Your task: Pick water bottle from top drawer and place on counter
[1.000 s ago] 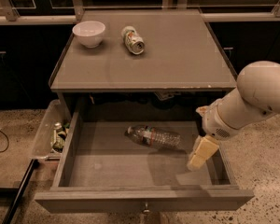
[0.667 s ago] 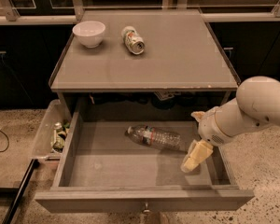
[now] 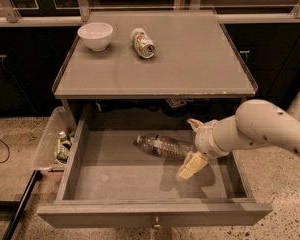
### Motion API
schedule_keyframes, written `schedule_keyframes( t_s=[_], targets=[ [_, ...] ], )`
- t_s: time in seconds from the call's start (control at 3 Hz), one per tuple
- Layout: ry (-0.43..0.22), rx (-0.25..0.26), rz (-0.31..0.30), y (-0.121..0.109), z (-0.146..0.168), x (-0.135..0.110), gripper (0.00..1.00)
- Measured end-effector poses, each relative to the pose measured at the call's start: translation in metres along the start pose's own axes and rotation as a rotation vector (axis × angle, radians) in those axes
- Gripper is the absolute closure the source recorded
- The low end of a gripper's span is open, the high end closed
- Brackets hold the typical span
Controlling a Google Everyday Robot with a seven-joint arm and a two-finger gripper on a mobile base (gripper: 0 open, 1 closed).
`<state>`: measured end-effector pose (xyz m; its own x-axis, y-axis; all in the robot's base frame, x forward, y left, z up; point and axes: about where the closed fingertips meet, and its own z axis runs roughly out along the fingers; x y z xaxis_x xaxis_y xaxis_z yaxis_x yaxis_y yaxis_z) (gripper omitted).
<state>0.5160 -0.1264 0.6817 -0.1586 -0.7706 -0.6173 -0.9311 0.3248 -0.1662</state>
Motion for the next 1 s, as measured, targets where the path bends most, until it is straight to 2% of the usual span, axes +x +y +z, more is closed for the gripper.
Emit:
schedule_keyframes(
  t_s=[0.33,0.67,1.0],
  targets=[
    [-0.013,0.007,-0.035,-0.002,0.033,-0.007,0.0],
    [-0.002,0.014,-0.031,-0.008,0.059,-0.005,0.0],
    [0.009,0.013,0.006,-0.016,0.076,0.004,0.0]
  ],
)
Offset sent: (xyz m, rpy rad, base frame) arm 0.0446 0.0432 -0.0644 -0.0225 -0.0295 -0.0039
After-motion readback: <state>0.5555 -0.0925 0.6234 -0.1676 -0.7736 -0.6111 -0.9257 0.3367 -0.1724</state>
